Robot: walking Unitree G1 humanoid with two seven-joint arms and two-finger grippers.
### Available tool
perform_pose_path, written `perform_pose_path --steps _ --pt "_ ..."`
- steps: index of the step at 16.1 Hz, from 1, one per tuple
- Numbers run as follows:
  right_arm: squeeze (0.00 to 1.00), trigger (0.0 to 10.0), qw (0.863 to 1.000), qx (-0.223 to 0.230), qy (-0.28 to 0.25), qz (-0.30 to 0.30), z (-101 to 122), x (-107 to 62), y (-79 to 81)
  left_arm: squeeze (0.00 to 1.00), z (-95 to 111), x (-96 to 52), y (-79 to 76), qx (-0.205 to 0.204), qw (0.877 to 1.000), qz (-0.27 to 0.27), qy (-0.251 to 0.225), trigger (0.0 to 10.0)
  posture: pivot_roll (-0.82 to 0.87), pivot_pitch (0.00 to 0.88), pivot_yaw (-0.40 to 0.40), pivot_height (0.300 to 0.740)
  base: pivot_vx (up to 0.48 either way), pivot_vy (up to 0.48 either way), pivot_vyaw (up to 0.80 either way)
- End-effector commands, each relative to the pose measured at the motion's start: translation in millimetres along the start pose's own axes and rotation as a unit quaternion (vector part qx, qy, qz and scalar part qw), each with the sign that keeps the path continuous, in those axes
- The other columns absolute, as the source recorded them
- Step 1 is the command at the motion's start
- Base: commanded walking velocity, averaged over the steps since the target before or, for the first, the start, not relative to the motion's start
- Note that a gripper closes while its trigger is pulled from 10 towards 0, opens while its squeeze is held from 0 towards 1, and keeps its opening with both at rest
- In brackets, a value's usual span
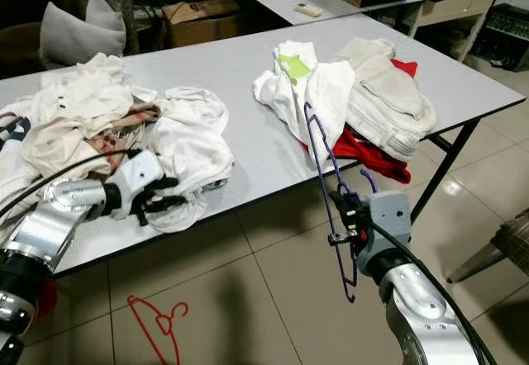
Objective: Hang hanger
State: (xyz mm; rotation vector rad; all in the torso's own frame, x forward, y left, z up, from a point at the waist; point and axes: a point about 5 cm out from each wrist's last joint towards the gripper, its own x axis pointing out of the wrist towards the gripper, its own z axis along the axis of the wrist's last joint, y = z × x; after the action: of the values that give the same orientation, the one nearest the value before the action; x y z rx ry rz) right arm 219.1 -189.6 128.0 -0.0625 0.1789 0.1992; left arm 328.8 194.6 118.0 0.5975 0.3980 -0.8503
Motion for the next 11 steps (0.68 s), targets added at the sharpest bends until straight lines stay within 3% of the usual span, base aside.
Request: perform_pose_path --steps 1,3,4,6,7,8,11 --pt "0.0 10.0 1.0 0.003 0.001 0.0 0 1.3 -0.1 0.0 6 -1.9 5.9 0.017 1.0 0.011 -0.004 10.0 -0.25 0.0 0.049 0.74 0.0 0.0 0.0" --pt "0.0 10.0 1.0 0.004 0.0 0.001 0 1.4 0.1 0.0 11 -3.2 7.3 0.012 1.0 0.015 -0.021 10.0 -0.25 0.0 0.046 0.74 0.0 0.0 0.0" --pt "0.0 10.0 1.0 0.004 0.0 0.001 0 1.4 0.1 0.0 14 -3.4 8.2 0.011 0.999 0.019 -0.031 8.7 -0.25 0.0 0.046 0.74 0.0 0.0 0.0" --pt "0.0 10.0 1.0 0.004 -0.001 0.003 0 1.7 0.7 0.0 17 -3.6 10.1 0.01 0.999 0.026 -0.044 1.4 -0.24 0.0 0.045 0.74 0.0 0.0 0.0" --pt "0.0 10.0 1.0 0.004 -0.001 0.003 0 1.8 0.9 0.0 17 -4.0 10.5 0.01 0.999 0.027 -0.044 1.4 -0.24 0.0 0.043 0.74 0.0 0.0 0.0" --pt "0.0 10.0 1.0 0.004 -0.001 0.004 0 1.9 0.9 0.0 17 -3.8 10.6 0.01 0.999 0.028 -0.045 0.0 -0.24 0.0 0.043 0.74 0.0 0.0 0.0" --pt "0.0 10.0 1.0 0.002 -0.001 0.006 0 1.5 0.9 0.0 15 -2.7 8.8 0.012 0.999 0.029 -0.039 0.0 -0.24 0.0 0.038 0.74 0.0 0.0 0.0"
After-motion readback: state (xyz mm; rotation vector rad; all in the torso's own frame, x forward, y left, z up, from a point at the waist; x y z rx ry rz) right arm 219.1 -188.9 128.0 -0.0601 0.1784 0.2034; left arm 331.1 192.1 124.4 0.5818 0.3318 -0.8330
